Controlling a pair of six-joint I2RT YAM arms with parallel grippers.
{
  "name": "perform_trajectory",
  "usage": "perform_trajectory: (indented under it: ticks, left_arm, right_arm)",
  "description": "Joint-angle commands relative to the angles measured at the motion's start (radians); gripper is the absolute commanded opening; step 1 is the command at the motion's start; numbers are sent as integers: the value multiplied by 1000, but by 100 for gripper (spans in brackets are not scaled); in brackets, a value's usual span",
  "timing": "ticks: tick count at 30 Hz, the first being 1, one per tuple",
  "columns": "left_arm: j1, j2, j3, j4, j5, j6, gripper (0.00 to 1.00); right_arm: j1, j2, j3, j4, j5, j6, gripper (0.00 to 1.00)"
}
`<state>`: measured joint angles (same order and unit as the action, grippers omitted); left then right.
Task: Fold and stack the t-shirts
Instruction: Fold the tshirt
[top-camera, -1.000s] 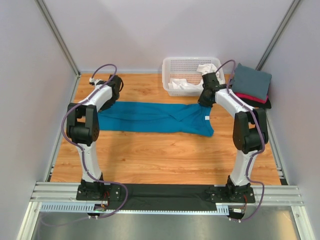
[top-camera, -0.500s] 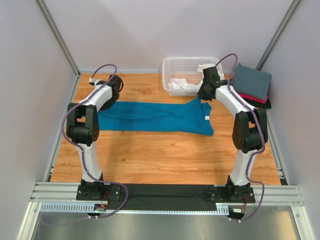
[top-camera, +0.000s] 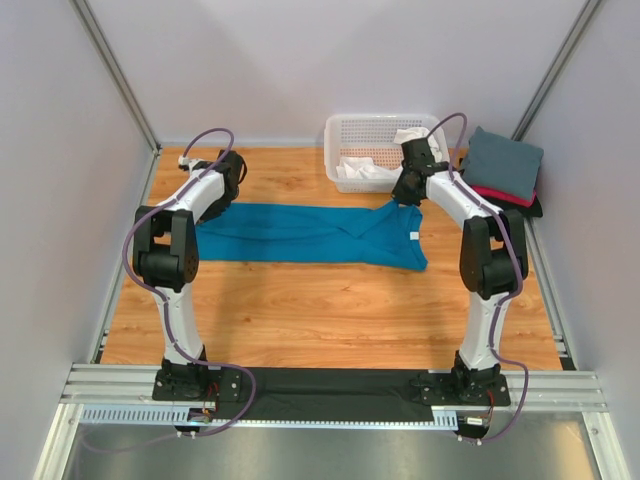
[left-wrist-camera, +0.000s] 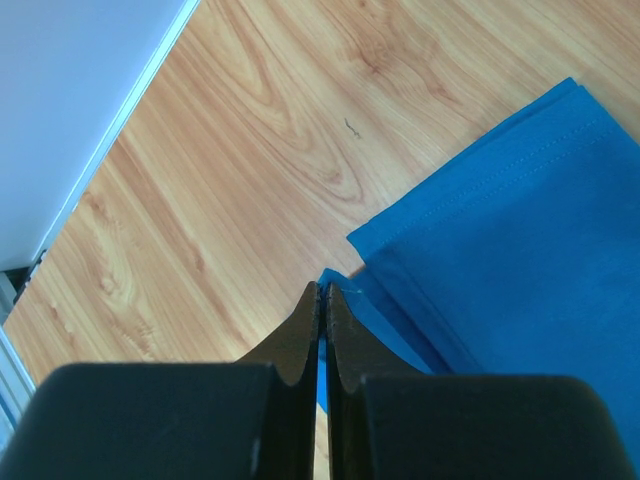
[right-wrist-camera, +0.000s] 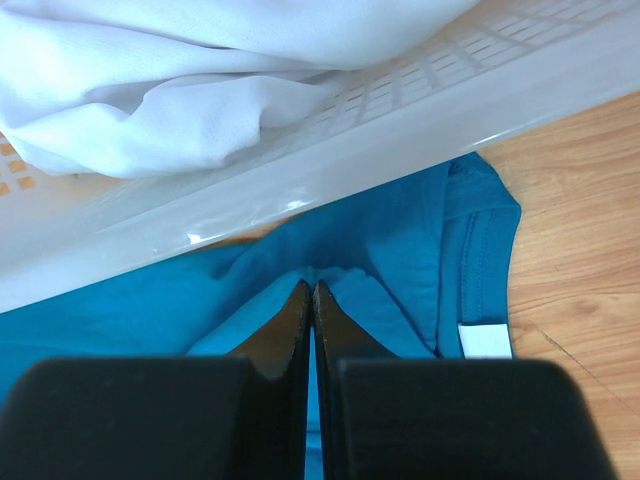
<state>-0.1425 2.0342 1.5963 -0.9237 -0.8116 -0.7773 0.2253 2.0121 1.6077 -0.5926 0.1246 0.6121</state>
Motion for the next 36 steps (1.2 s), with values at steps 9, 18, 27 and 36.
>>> perform_trajectory:
  ticks: [9, 18, 27, 36]
  left_arm:
    - [0, -22, -4, 35, 5, 53, 17]
    - [-3, -257, -188, 242, 132, 202, 99]
    - [-3, -584, -457, 440, 463, 295, 99]
    - [-145, -582, -537, 686, 786, 292, 93]
  right_arm:
    - [-6, 27, 72, 11, -11, -23, 12]
    - [-6, -133, -41, -21, -97, -37, 62]
    - [2, -404, -274, 3, -199, -17, 67]
    - [62, -510, -575, 221, -224, 115, 63]
